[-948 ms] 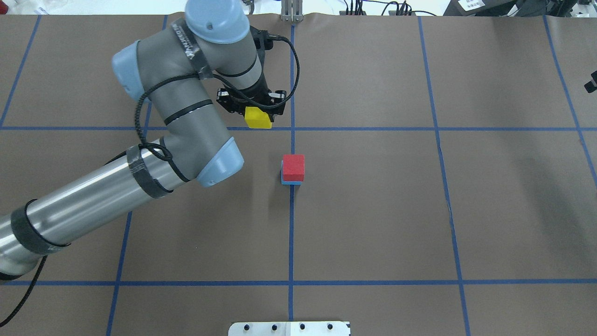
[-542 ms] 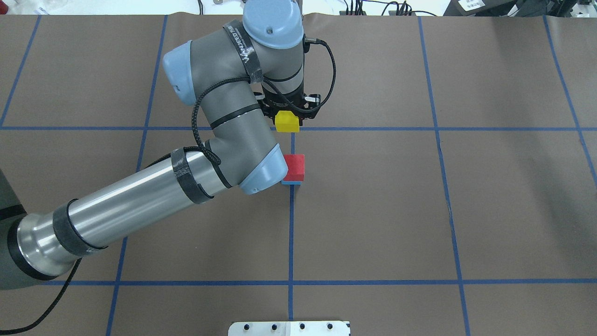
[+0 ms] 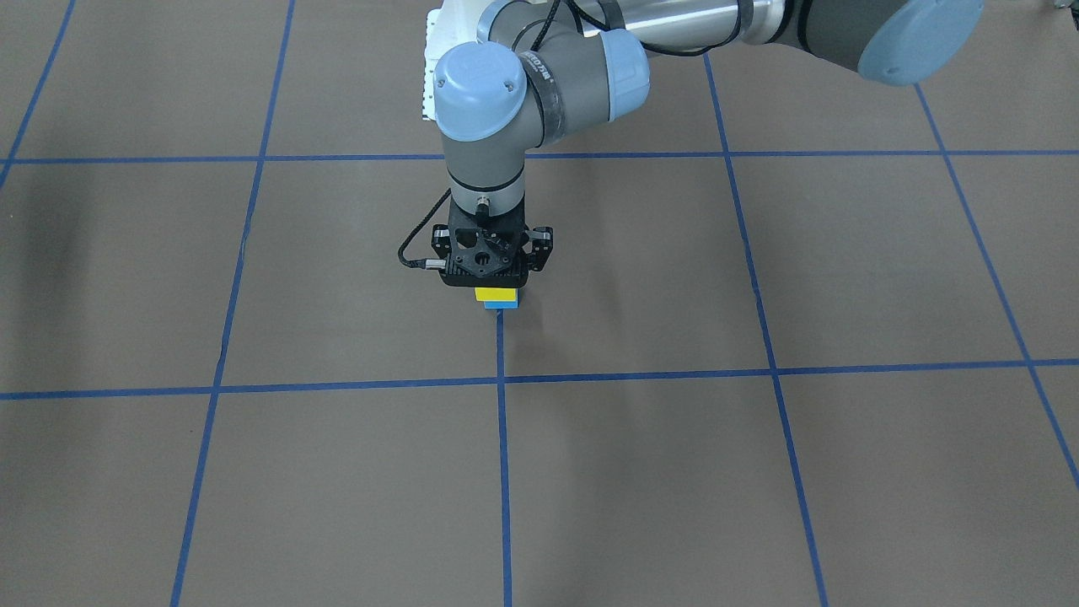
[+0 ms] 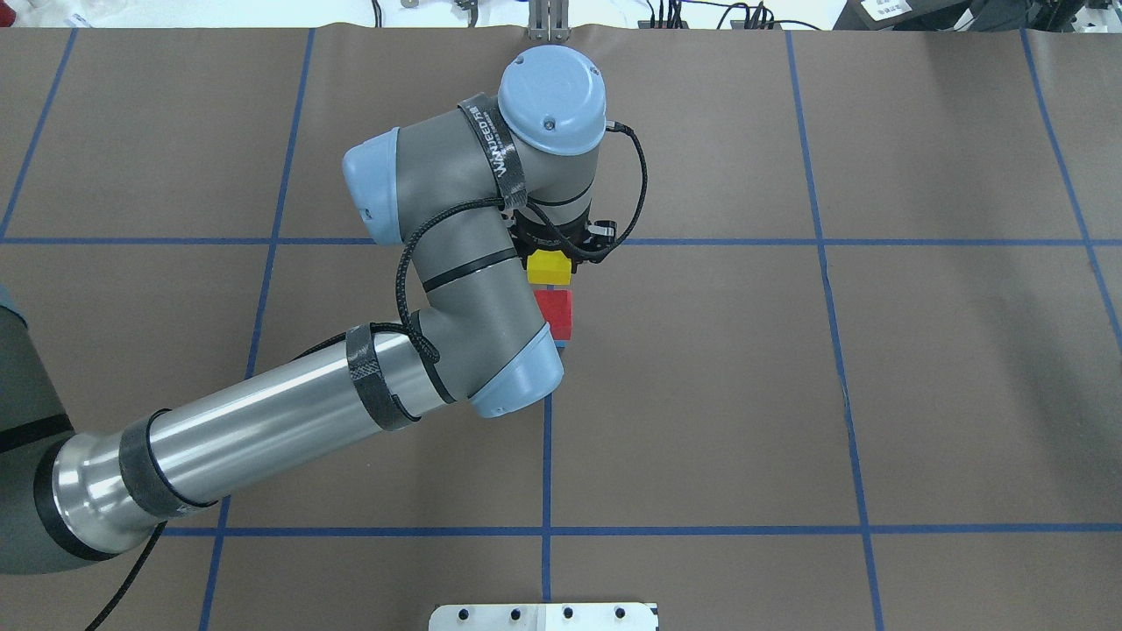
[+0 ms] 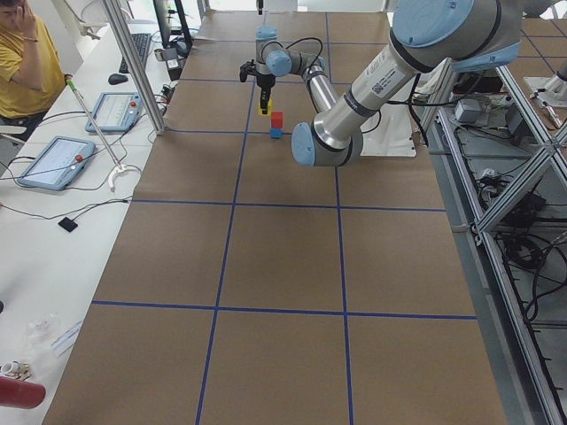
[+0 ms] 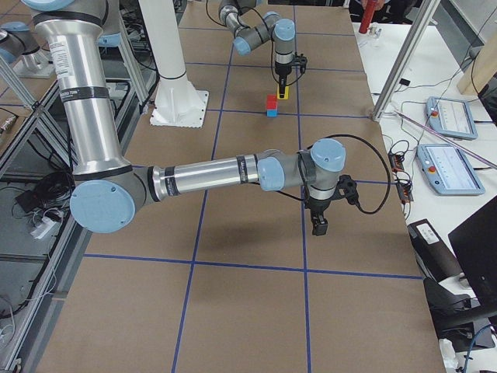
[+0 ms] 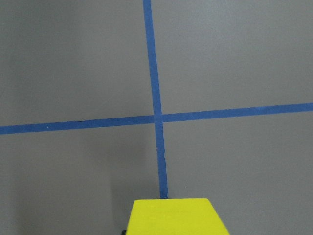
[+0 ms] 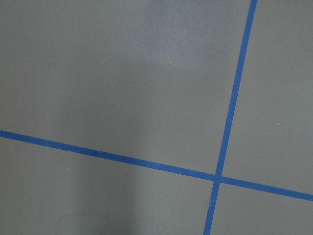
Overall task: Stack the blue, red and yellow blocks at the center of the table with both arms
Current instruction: 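Lower the yellow cube onto the red cube and open the left gripper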
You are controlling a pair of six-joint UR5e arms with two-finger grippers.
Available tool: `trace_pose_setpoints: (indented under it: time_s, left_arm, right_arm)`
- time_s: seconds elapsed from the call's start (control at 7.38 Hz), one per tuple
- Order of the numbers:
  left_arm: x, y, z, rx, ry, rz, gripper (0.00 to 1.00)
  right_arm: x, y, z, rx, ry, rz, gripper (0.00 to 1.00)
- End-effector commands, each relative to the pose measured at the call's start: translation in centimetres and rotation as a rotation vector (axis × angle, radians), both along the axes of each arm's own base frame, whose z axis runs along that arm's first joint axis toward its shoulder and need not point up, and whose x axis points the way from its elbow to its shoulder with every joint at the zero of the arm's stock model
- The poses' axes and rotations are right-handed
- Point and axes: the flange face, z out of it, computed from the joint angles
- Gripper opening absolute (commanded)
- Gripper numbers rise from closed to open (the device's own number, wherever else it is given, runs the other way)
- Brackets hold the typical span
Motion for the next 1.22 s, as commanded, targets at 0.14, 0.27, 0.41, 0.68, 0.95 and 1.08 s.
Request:
trace_pose_setpoints:
  time_s: [0.14, 0.27, 0.41, 0.68, 0.95, 1.08]
  left_arm:
    - [0.5, 3.7, -0.8, -0.031, -0.033, 0.035, 0.0]
    - [1.2, 4.2, 0.2, -0.043, -0.036, 0.038, 0.0]
    - [1.2, 4.2, 0.4, -0.038, -0.028, 0.038, 0.0]
    - [1.4, 4.1, 1.1, -0.024, -0.005, 0.04, 0.0]
    - [1.4, 4.1, 1.1, -0.022, -0.004, 0.043, 0.0]
    - [1.4, 4.1, 1.1, -0.02, -0.004, 0.044, 0.02]
  right_arm:
    - [0.0, 0.0, 0.1, -0.001, 0.0, 0.0, 1.0]
    - [0.0, 0.0, 0.1, -0.001, 0.0, 0.0, 1.0]
    - [0.0, -0.1, 0.0, -0.001, 0.0, 0.001, 1.0]
    - [0.0, -0.1, 0.0, -0.001, 0.0, 0.001, 1.0]
    - [0.0, -0.1, 0.0, 0.0, 0.0, 0.0, 1.0]
    - [0.0, -0.1, -0.1, 0.001, 0.0, 0.001, 1.0]
